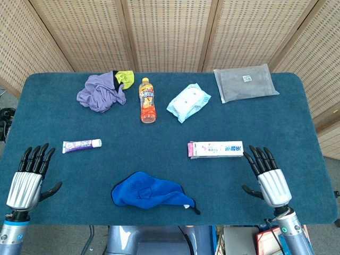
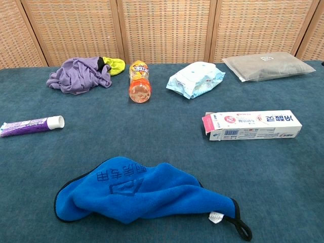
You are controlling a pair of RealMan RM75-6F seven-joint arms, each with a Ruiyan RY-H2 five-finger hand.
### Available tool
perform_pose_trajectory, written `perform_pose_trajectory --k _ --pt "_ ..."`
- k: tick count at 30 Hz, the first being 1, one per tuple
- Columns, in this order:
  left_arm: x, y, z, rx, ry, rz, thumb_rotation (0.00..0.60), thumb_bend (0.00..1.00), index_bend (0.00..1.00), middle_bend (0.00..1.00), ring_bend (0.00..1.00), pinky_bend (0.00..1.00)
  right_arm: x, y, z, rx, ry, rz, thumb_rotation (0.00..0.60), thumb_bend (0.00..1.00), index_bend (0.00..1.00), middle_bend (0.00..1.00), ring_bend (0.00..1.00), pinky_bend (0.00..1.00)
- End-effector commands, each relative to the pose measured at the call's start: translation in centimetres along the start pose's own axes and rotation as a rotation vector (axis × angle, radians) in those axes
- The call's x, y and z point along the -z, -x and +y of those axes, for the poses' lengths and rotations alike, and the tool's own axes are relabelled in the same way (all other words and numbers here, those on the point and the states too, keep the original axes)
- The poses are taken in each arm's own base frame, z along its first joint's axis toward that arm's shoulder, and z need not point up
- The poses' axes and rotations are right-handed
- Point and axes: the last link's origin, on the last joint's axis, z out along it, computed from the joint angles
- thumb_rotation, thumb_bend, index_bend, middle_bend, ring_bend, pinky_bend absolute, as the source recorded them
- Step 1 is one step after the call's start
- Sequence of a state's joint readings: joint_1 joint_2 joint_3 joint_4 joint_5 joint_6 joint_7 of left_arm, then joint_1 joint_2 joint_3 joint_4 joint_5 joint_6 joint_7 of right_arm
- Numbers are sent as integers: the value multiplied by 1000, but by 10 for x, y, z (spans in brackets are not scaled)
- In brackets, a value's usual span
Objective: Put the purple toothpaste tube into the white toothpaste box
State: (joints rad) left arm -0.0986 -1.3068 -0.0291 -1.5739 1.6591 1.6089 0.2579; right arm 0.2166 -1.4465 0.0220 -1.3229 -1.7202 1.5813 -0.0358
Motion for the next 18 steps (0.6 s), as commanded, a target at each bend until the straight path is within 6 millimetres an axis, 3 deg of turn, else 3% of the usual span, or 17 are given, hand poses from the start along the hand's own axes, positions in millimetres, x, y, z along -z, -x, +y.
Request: perform_pose_trajectory --k 1,18 --pt "1 -1 0 0 1 3 600 212 0 0 0 0 0 0 0 0 -1 0 600 103 41 0 0 0" --pt "1 -1 -1 3 1 5 600 212 0 0 0 0 1 -2 -2 -1 -6 12 600 103 41 0 0 0"
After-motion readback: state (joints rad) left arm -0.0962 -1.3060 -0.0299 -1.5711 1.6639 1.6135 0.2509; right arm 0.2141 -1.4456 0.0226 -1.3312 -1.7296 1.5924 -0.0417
